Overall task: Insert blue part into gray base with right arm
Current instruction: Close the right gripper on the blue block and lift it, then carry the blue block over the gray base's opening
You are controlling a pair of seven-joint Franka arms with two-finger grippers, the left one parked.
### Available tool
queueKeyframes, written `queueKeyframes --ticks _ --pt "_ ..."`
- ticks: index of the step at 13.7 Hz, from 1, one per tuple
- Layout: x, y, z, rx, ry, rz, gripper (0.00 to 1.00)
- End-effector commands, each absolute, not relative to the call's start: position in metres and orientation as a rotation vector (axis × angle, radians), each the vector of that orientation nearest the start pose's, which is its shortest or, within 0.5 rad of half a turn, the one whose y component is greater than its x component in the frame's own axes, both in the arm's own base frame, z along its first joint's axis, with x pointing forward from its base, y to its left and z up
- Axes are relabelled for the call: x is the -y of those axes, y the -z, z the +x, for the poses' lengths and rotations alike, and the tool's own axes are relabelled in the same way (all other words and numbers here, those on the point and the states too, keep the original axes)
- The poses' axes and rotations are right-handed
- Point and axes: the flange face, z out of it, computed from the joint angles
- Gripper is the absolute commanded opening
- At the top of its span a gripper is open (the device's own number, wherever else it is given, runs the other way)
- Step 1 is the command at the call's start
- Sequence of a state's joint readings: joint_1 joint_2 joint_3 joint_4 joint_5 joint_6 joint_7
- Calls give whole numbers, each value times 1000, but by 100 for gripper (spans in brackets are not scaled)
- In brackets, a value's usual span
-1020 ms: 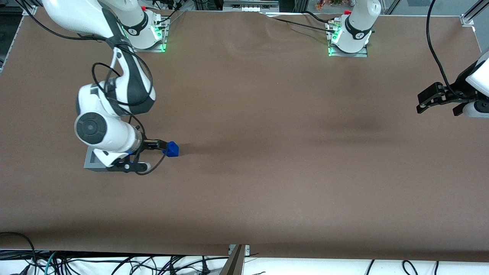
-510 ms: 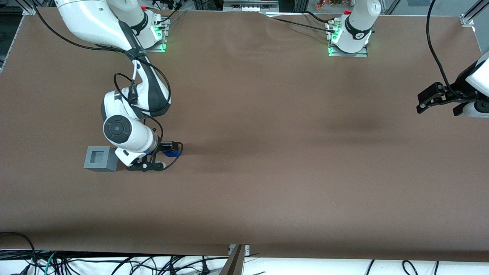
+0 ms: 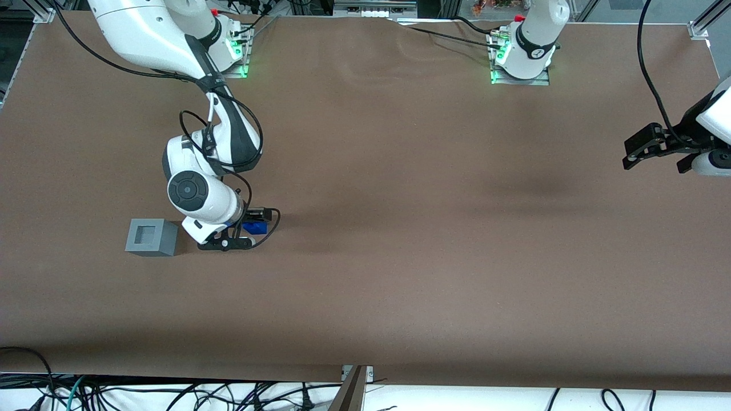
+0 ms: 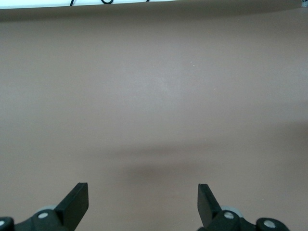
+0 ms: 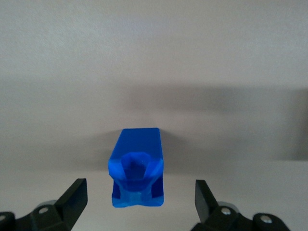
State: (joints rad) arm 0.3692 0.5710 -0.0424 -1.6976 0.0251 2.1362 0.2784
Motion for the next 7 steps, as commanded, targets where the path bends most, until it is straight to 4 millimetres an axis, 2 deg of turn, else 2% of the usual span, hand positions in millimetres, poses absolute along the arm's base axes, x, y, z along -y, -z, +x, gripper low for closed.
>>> queueKeyframes --ticks 1,4,6,7 --pt "-217 -243 621 38 -210 -3172 98" --pt "-217 -235 619 37 -231 -3175 98" --pt "-217 -235 618 37 -240 -3176 79" --pt "-217 -234 618 37 -245 -3176 66"
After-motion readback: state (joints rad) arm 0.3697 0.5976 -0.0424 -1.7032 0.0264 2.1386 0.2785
